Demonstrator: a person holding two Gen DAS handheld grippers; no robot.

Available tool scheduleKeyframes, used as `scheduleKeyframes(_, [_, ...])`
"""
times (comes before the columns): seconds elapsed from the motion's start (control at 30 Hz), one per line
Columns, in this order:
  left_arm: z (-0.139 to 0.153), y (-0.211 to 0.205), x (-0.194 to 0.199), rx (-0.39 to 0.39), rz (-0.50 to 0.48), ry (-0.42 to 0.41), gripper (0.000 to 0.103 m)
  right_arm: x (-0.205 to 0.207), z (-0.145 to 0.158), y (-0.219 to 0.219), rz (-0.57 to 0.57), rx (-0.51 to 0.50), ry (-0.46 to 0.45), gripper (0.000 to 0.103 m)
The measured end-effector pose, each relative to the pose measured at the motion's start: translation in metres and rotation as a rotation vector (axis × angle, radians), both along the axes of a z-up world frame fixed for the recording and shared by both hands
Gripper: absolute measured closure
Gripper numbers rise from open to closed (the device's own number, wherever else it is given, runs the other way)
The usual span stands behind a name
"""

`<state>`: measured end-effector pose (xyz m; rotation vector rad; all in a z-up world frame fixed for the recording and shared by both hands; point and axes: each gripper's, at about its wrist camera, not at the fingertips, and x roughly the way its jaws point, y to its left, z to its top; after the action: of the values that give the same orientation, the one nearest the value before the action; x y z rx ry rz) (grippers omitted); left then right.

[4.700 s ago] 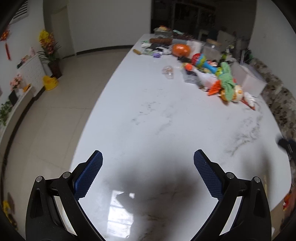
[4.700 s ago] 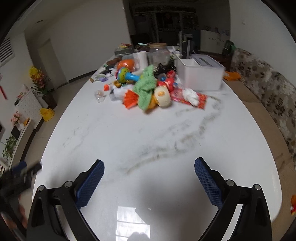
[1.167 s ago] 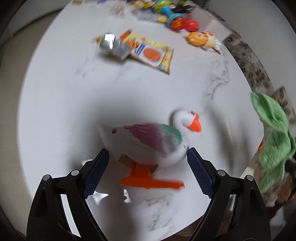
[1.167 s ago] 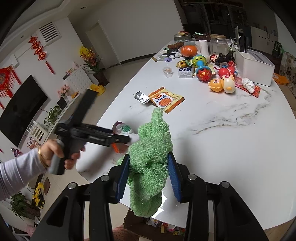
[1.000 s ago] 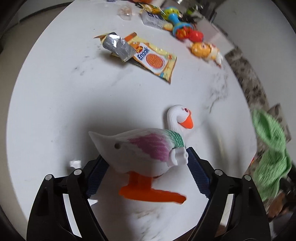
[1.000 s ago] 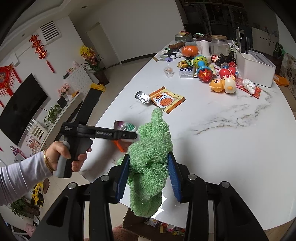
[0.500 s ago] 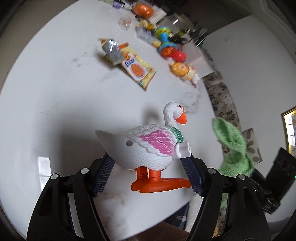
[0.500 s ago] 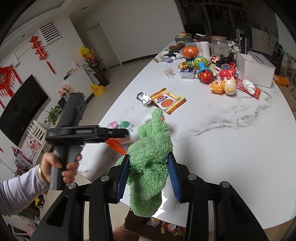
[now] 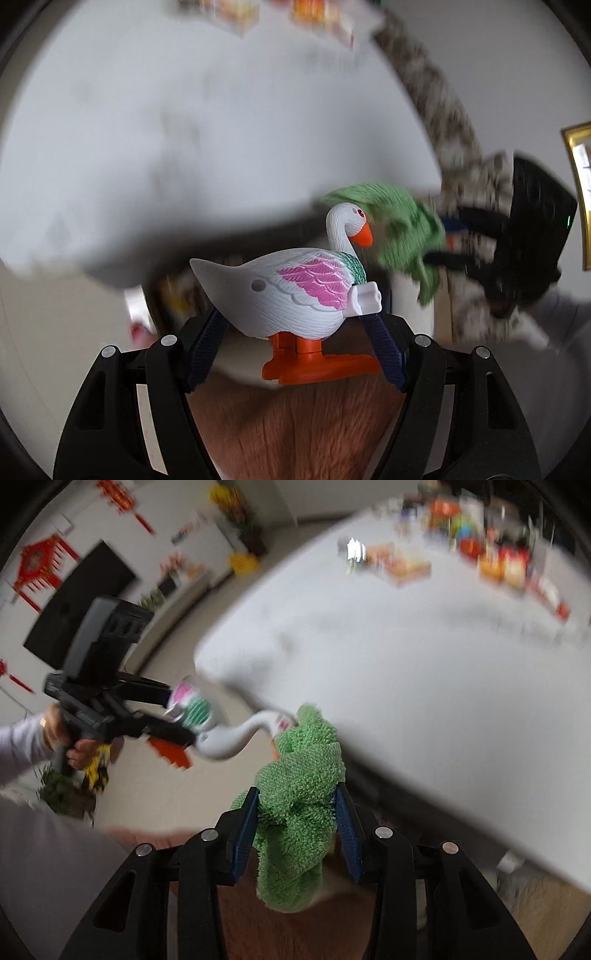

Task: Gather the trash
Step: 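Carry duck and towel to the cardboard box and open both grippers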

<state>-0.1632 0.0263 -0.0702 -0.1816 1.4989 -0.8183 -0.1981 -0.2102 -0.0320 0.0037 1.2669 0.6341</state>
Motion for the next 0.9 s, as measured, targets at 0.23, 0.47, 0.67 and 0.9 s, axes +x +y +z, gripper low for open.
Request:
scheduleKeyframes(0.23, [-0.126,-0.034,-0.034,0.171,-0.048,0.100,0.033,-0.017,-0.121,-0.005,-0.128,-0.117,0.129,0.063])
scheduleKeyframes(0.47, [-0.225,-0.057,-0.032,0.368,0.032,0.071,0.029,-0.021,-0.225,-0.010,-0.231,-0.268,0.167,0.036])
scheduleKeyframes(0.67, [-0.265,-0.068,-0.038,0.509,-0.009,0.060,0.025,-0.023,-0.261,-0.015,-0.255,-0.326,0.190,0.029])
scheduleKeyframes(0.9, [-0.262,-0.066,-0.035,0.527,-0.003,0.053,0.024,-0.023,-0.248,-0.019,-0.273,-0.305,0.197,0.029])
